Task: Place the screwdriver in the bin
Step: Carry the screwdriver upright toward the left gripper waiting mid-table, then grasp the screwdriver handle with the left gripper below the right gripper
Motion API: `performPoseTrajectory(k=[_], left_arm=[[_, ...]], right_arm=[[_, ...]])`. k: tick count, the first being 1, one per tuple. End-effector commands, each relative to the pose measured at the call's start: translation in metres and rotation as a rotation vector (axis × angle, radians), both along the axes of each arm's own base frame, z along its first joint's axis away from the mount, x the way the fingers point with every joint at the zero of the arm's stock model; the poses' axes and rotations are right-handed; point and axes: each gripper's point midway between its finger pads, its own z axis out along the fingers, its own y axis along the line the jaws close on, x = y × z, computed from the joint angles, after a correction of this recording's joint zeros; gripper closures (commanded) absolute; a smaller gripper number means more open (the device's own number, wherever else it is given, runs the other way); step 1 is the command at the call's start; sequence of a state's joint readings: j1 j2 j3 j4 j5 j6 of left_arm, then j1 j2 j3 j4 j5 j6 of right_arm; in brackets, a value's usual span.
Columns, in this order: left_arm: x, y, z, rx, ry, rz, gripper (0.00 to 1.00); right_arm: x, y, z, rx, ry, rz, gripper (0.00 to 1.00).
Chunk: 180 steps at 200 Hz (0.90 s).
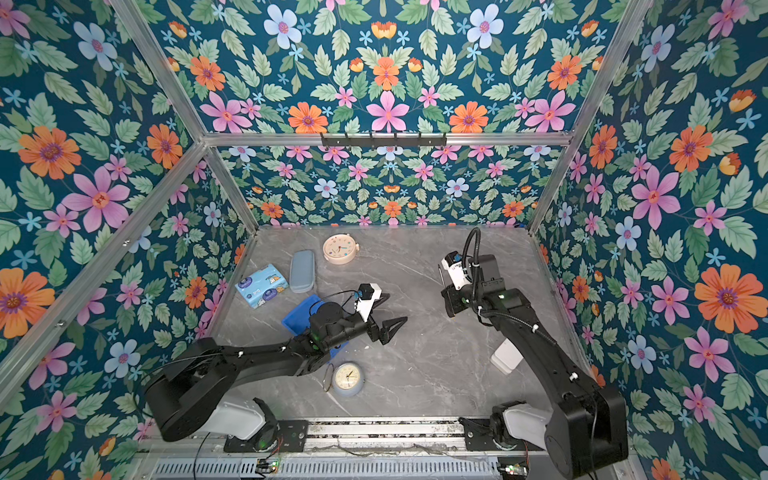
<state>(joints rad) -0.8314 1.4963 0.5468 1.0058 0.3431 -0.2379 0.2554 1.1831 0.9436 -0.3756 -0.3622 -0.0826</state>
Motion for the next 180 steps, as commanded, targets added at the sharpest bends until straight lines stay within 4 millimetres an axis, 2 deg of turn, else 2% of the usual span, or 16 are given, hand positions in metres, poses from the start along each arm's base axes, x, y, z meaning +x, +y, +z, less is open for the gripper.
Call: performPoseTrajectory(k=[1, 18, 43, 89, 123, 153, 180], left_arm=[[-0.007, -0.009, 0.041, -0.189, -0.017, -0.088, 0.00], [-0.007, -0.015, 0.041, -0.190, -0.006, -0.115, 0.01], [-0.003, -0.021, 0.037, -0.172, 0.014, -0.123, 0.04], [0.002, -0.038, 0.032, -0.143, 0.044, -0.172, 0.14], [0.006, -0.047, 0.040, -0.165, 0.050, -0.191, 0.23], [0.006, -0.051, 0.045, -0.185, 0.058, -0.211, 0.28], [0.004, -0.053, 0.047, -0.190, 0.060, -0.234, 0.28]], right_arm=[[0.004, 0.027, 0.051, 0.211, -0.141, 0.080, 1.00], [-0.004, 0.035, 0.065, 0.267, -0.171, 0.134, 1.00], [-0.018, 0.045, 0.072, 0.295, -0.178, 0.226, 1.00], [-0.033, 0.058, 0.090, 0.350, -0.202, 0.324, 1.00], [-0.038, 0.064, 0.099, 0.384, -0.227, 0.346, 1.00], [-0.039, 0.065, 0.097, 0.374, -0.239, 0.354, 1.00], [-0.038, 0.064, 0.093, 0.350, -0.262, 0.347, 1.00]])
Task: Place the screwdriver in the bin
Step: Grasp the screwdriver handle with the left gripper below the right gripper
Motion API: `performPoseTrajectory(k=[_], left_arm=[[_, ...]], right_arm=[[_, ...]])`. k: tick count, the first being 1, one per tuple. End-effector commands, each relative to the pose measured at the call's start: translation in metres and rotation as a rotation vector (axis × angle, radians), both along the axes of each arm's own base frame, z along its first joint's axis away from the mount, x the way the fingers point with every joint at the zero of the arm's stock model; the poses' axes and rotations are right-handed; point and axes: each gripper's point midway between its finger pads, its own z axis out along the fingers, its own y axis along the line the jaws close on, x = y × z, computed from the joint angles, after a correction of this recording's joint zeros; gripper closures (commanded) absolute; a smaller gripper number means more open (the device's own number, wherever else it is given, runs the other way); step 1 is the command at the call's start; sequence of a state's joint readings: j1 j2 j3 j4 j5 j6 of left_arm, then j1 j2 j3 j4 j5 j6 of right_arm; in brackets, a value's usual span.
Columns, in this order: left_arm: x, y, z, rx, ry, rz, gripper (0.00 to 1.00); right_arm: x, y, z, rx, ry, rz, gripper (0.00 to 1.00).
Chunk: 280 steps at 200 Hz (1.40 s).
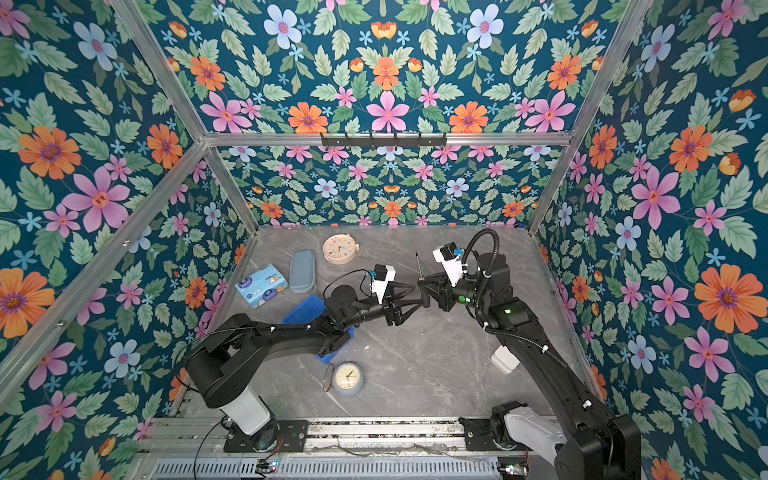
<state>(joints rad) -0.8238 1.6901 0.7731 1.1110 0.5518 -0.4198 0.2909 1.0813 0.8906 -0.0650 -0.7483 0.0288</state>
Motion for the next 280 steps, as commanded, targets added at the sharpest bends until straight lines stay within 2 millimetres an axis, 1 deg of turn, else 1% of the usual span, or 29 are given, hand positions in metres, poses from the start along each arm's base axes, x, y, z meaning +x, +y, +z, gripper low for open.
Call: performPoseTrajectory(k=[1, 28, 54, 67, 96, 125, 146, 183, 213, 243, 257, 273, 280], left_arm=[[-0.004, -0.002, 0.011, -0.033, -0.012, -0.027, 0.28], [-0.004, -0.004, 0.014, -0.035, -0.016, -0.037, 0.27], [-0.006, -0.005, 0.015, -0.043, -0.018, -0.055, 0.25], [-0.006, -0.005, 0.015, -0.045, -0.015, -0.055, 0.24], [-0.005, -0.004, 0.015, -0.045, -0.014, -0.044, 0.35], [-0.002, -0.007, 0.017, -0.047, -0.011, -0.041, 0.37], [-0.002, -0.008, 0.016, -0.043, -0.009, -0.046, 0.40], [-0.004, -0.009, 0.015, -0.042, -0.007, -0.060, 0.54], [-0.003, -0.006, 0.014, -0.042, -0.008, -0.046, 0.76], [-0.001, -0.005, 0.013, -0.041, -0.010, -0.031, 0.89], [0.001, -0.004, 0.014, -0.041, -0.015, -0.011, 1.00], [0.006, 0.000, 0.014, -0.039, -0.019, 0.027, 1.00], [0.007, 0.001, 0.014, -0.037, -0.027, 0.036, 1.00]], right_arm=[[-0.002, 0.003, 0.008, 0.008, -0.056, 0.017, 1.00], [0.001, 0.004, 0.010, 0.003, -0.082, 0.006, 1.00], [0.011, -0.002, 0.001, -0.021, -0.088, -0.054, 1.00], [0.014, -0.003, 0.001, -0.014, -0.094, -0.075, 1.00], [0.015, 0.002, 0.004, 0.021, -0.092, -0.051, 1.00], [0.015, 0.008, 0.005, 0.028, -0.100, -0.032, 1.00], [0.013, 0.013, 0.007, 0.032, -0.109, -0.015, 1.00], [0.012, 0.017, 0.007, 0.023, -0.109, -0.004, 1.00], [0.012, 0.018, 0.005, 0.015, -0.108, 0.002, 1.00], [0.010, 0.021, 0.005, 0.014, -0.099, 0.015, 1.00], [0.010, 0.021, 0.006, 0.012, -0.096, 0.017, 1.00], [0.010, 0.021, 0.009, 0.011, -0.099, 0.017, 1.00], [0.010, 0.021, 0.010, 0.012, -0.100, 0.017, 0.95]])
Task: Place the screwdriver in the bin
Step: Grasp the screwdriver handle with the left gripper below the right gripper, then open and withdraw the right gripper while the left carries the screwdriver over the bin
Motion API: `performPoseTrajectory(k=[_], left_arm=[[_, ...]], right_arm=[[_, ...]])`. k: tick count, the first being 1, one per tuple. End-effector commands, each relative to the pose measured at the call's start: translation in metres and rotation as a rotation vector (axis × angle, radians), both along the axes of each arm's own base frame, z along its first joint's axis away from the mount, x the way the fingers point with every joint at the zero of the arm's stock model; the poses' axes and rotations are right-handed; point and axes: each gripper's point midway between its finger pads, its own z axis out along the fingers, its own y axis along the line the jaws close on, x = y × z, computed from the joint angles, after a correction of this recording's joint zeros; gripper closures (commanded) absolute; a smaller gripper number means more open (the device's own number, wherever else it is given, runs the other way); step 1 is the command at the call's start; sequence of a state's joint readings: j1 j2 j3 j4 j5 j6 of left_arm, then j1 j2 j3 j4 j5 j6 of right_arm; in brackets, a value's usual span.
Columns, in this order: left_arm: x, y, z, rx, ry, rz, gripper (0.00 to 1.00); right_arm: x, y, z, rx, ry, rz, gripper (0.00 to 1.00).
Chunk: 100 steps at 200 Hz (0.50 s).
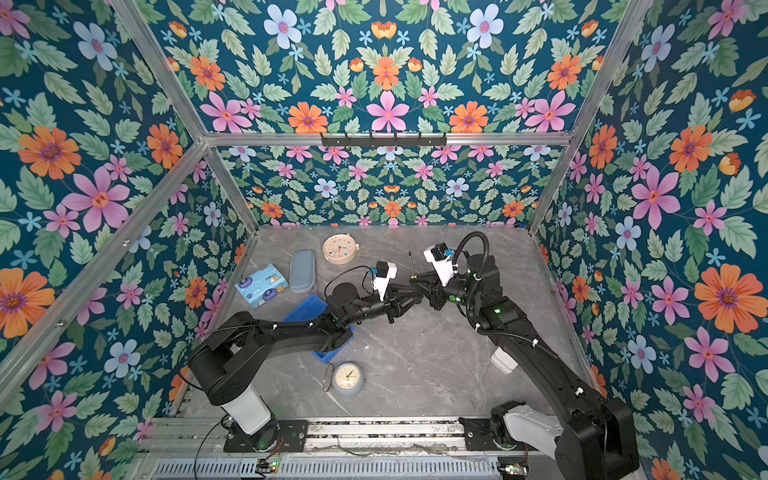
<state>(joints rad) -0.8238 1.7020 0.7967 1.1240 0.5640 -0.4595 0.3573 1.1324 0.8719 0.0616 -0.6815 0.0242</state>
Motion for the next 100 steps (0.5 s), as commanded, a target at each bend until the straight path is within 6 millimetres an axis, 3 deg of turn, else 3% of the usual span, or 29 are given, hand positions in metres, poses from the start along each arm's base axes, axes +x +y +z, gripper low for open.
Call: performPoseTrajectory(k=[1, 12, 20, 44, 100], left_arm=[[0.006, 0.005, 0.007, -0.009, -0.046, 0.055, 1.00], [0.007, 0.007, 0.008, -0.005, -0.053, 0.070, 1.00], [0.008, 0.009, 0.008, -0.002, -0.055, 0.084, 1.00], [0.014, 0.021, 0.007, 0.012, -0.041, 0.163, 1.00], [0.022, 0.061, 0.012, 0.074, 0.029, 0.343, 1.00]], right_arm=[[-0.001, 0.002, 0.013, 0.016, -0.033, 0.013, 0.94], [-0.001, 0.002, 0.017, 0.024, -0.025, 0.011, 0.81], [-0.001, 0.003, 0.020, 0.028, -0.020, 0.016, 0.63], [-0.004, 0.004, 0.030, 0.038, -0.021, 0.028, 0.25], [-0.019, 0.013, 0.034, 0.014, -0.040, 0.077, 0.10]])
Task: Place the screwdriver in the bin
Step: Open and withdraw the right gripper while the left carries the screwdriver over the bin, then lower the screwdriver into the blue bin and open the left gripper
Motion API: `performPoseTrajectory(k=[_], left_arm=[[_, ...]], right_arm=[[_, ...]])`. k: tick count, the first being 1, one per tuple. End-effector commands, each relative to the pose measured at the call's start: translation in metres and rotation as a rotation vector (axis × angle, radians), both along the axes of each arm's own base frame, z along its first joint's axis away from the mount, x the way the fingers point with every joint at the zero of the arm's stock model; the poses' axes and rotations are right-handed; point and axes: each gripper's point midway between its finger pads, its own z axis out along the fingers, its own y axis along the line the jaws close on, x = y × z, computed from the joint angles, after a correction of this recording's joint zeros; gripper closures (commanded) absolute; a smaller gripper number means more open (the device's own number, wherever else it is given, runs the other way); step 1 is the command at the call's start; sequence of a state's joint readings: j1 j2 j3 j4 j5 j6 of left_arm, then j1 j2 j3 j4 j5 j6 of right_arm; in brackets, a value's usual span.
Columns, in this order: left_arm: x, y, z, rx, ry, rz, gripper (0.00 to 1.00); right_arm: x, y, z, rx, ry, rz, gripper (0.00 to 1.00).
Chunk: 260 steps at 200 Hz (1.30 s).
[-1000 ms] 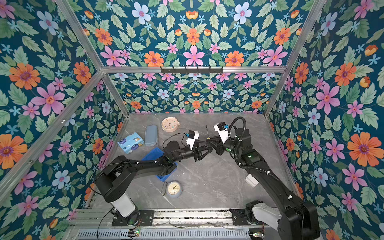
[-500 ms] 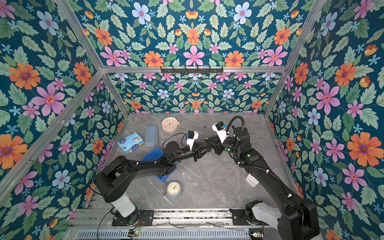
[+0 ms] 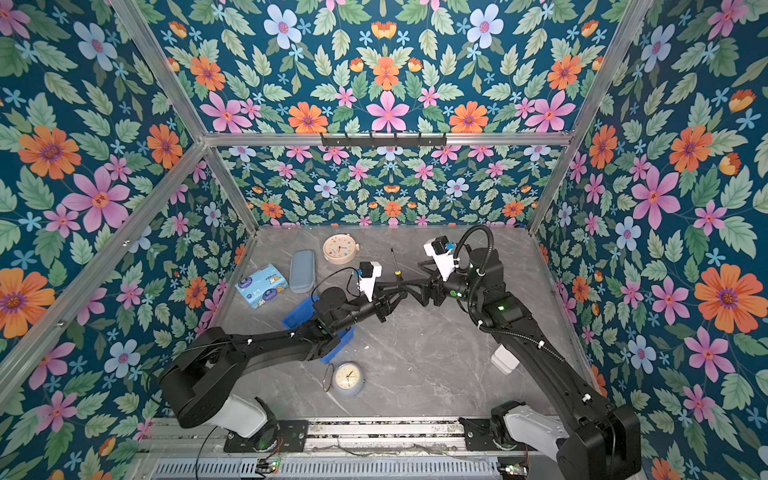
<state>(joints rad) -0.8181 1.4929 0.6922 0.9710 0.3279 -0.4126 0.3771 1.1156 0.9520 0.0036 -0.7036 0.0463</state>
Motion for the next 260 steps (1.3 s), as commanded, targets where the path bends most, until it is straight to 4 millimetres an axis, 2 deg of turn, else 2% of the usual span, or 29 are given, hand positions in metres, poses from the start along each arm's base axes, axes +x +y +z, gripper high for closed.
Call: performPoseTrajectory(k=[1, 31, 63, 97, 134, 166, 196, 213, 238, 260], left_arm=[[0.009, 0.017, -0.001, 0.038, 0.026, 0.101, 1.00], [0.005, 0.043, -0.012, 0.133, 0.089, 0.184, 1.00], [0.006, 0.090, -0.033, 0.246, 0.214, 0.366, 1.00], [0.003, 0.147, -0.067, 0.346, 0.406, 0.563, 1.00], [-0.006, 0.190, -0.104, 0.420, 0.595, 0.677, 1.00], [-0.011, 0.212, -0.130, 0.456, 0.711, 0.728, 1.00], [-0.016, 0.227, -0.157, 0.525, 0.823, 0.753, 1.00], [-0.016, 0.230, -0.167, 0.558, 0.859, 0.750, 1.00], [-0.014, 0.232, -0.179, 0.592, 0.894, 0.757, 1.00], [-0.015, 0.235, -0.190, 0.636, 0.936, 0.762, 1.00]], right_arm=[[-0.010, 0.007, 0.003, -0.017, -0.028, 0.043, 0.10], [-0.017, 0.021, -0.001, -0.053, -0.051, 0.081, 0.07], [-0.023, 0.040, -0.005, -0.087, -0.083, 0.118, 0.06], [-0.030, 0.068, -0.014, -0.134, -0.111, 0.180, 0.04], [-0.034, 0.093, -0.027, -0.176, -0.116, 0.236, 0.01], [-0.040, 0.109, -0.041, -0.236, -0.125, 0.269, 0.01], [-0.043, 0.114, -0.049, -0.255, -0.120, 0.290, 0.01], [-0.046, 0.114, -0.054, -0.281, -0.126, 0.305, 0.01], [-0.049, 0.111, -0.071, -0.376, -0.129, 0.329, 0.01], [-0.051, 0.109, -0.074, -0.397, -0.135, 0.338, 0.01]])
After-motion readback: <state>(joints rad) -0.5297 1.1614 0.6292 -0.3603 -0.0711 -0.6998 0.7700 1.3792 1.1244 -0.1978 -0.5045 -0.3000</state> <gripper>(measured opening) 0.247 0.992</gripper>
